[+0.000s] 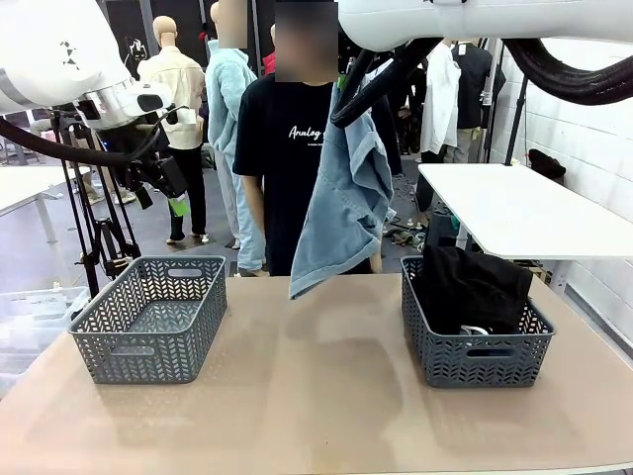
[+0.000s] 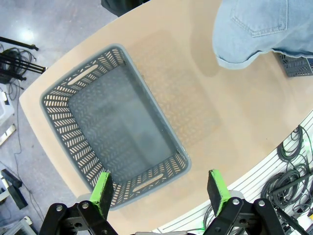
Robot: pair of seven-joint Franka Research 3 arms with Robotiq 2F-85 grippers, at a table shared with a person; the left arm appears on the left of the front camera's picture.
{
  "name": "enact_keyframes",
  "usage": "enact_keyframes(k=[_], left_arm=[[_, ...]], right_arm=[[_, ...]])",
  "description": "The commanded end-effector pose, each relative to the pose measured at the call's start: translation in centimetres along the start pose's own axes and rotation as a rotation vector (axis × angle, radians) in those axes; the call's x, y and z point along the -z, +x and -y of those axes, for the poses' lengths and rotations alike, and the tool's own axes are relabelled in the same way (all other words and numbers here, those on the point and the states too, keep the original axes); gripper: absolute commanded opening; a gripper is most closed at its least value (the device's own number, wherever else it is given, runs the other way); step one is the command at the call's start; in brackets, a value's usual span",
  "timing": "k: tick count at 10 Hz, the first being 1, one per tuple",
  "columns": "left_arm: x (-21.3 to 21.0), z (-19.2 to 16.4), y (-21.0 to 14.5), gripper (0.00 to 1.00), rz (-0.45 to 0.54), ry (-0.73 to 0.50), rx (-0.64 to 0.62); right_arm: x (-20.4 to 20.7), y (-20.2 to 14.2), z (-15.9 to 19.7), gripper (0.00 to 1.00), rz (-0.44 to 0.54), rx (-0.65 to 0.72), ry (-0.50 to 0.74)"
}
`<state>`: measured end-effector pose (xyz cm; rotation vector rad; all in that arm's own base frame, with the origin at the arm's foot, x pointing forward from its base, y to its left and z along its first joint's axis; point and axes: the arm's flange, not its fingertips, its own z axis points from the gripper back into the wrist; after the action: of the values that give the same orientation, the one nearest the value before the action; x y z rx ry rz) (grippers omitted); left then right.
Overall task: Sort the tops and bottoms.
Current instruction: Lift clothes from the center of the table with your right hand, then sort the clothes according to human instructions.
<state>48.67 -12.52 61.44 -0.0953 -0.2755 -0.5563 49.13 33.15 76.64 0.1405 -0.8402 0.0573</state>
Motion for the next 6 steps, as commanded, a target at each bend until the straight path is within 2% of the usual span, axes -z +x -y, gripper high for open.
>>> enact_keyframes(k=[1,6], left_arm=[[-0.16,-0.08,-0.03,1.0,0.01,0.003,-0.002],[-0.16,-0.08,-0.03,1.0,0.01,0.003,-0.002]], right_arm=[[-0.35,0.22,0.0,0.0,0.009,0.001,0.003],[-0.35,0.22,0.0,0.0,0.009,0.001,0.003]])
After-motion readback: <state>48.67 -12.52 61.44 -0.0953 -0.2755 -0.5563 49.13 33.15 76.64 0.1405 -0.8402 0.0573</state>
